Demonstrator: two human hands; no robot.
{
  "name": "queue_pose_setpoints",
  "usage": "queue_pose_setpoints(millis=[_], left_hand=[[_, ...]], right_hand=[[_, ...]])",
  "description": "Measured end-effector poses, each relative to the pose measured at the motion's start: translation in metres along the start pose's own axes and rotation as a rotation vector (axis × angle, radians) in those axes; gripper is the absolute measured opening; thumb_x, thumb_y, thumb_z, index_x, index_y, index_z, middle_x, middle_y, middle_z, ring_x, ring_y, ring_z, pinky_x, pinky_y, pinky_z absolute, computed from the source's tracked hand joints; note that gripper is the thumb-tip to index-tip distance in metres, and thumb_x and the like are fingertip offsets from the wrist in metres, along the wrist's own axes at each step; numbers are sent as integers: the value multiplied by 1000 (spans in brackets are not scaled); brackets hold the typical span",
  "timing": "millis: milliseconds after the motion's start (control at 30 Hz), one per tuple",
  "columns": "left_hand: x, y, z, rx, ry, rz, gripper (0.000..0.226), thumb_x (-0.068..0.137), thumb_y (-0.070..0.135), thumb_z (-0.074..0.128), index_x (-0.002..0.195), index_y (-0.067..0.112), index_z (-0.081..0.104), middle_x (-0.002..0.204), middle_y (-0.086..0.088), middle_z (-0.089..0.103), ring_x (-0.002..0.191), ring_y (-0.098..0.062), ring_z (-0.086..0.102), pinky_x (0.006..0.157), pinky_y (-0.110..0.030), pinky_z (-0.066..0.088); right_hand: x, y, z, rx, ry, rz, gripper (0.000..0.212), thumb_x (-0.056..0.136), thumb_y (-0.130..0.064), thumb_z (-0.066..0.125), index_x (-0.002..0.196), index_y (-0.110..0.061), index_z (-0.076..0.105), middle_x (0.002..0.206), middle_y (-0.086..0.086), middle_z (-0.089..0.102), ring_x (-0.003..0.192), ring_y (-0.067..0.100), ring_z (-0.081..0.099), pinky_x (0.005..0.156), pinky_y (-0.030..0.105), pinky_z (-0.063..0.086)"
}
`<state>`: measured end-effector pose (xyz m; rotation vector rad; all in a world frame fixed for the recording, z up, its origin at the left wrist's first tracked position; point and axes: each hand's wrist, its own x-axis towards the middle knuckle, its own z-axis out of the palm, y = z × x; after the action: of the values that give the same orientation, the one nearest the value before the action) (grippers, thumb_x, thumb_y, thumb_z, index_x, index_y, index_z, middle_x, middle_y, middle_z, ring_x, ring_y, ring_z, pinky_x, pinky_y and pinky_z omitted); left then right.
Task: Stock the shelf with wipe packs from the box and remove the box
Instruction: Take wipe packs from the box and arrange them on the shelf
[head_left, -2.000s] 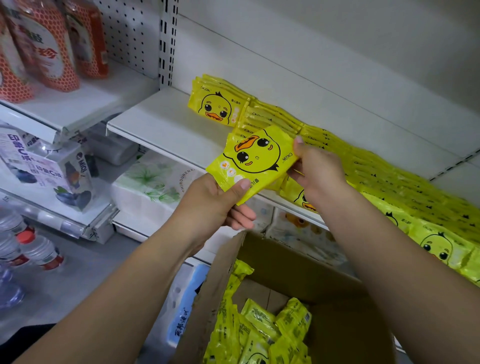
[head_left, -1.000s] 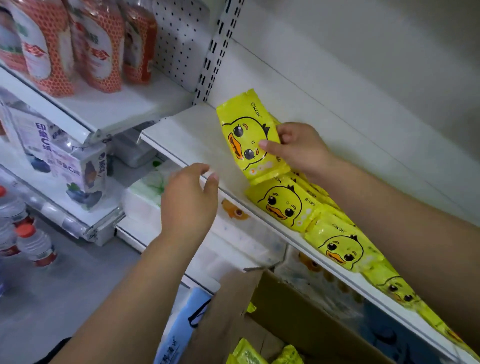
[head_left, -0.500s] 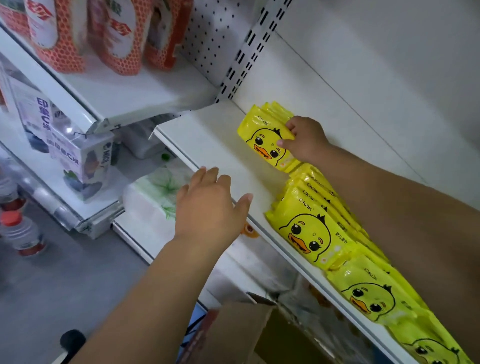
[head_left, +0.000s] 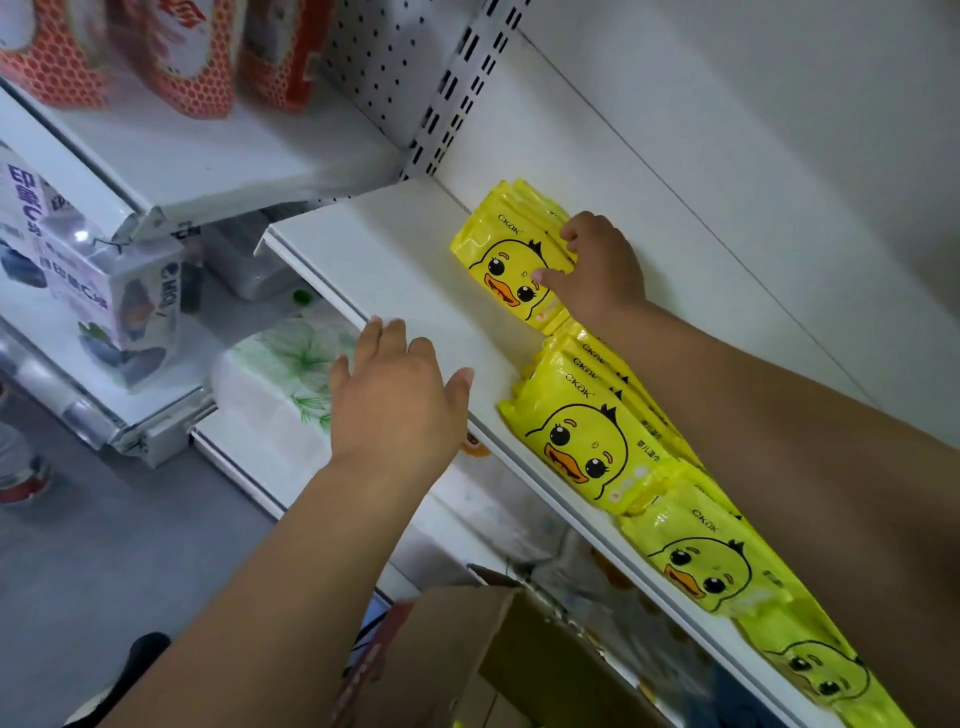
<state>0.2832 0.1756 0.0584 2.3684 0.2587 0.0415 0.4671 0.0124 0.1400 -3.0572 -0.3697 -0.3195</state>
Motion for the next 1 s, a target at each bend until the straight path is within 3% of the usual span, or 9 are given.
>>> queue_pose_setpoints(millis=[200,367,533,733,800,900,1000], left_hand=[[-19,3,6,2,46,115,55,103,48,45,138,7,57,156,-12,43,152,-27,25,116,-49,28],[-50,8,22,2,70,302,52,101,47,47,124,4,67,142,-17,58,141,-35,45,108,-54,39],[-91,9,41,36,-3,435,55,93,51,42,120,13,69,134,-13,64,132,-33,53,103,-51,47],[-157,6,68,57,-194,514,67,89,57,46,124,4,67,137,-17,61,131,-35,53,100,-49,48],[-176,1,76,107,-294,512,74,88,63,44,137,9,57,143,-14,56,134,-33,48,102,-45,45],[-196,-13,88,161,-411,481,93,90,66,51,159,11,24,158,-15,38,144,-33,37,112,-44,38],[-215,-20,94,161,-452,400,106,91,59,63,162,8,4,168,-14,16,152,-33,24,118,-45,30]], right_hand=[[-63,-8,-34,-181,-42,-94,44,101,-46,51,128,-13,59,131,7,59,128,28,47,99,42,42],[-155,14,-61,-146,12,-213,50,98,-47,50,133,-13,62,135,7,63,127,31,53,98,45,49],[-261,36,-66,-117,-74,-106,53,98,-45,50,137,-11,59,142,11,59,130,33,53,101,44,47],[-384,45,-51,-6,-176,85,51,101,-41,51,142,-10,54,150,10,51,136,32,45,107,45,40],[-425,47,-37,36,-214,109,51,100,-41,53,141,-11,54,150,10,51,137,31,45,108,45,41],[-477,43,-10,125,-310,203,51,101,-44,52,143,-14,52,155,6,45,141,26,41,110,46,40],[-517,36,27,192,-437,310,50,102,-44,49,143,-15,50,156,5,42,140,26,38,109,42,39]])
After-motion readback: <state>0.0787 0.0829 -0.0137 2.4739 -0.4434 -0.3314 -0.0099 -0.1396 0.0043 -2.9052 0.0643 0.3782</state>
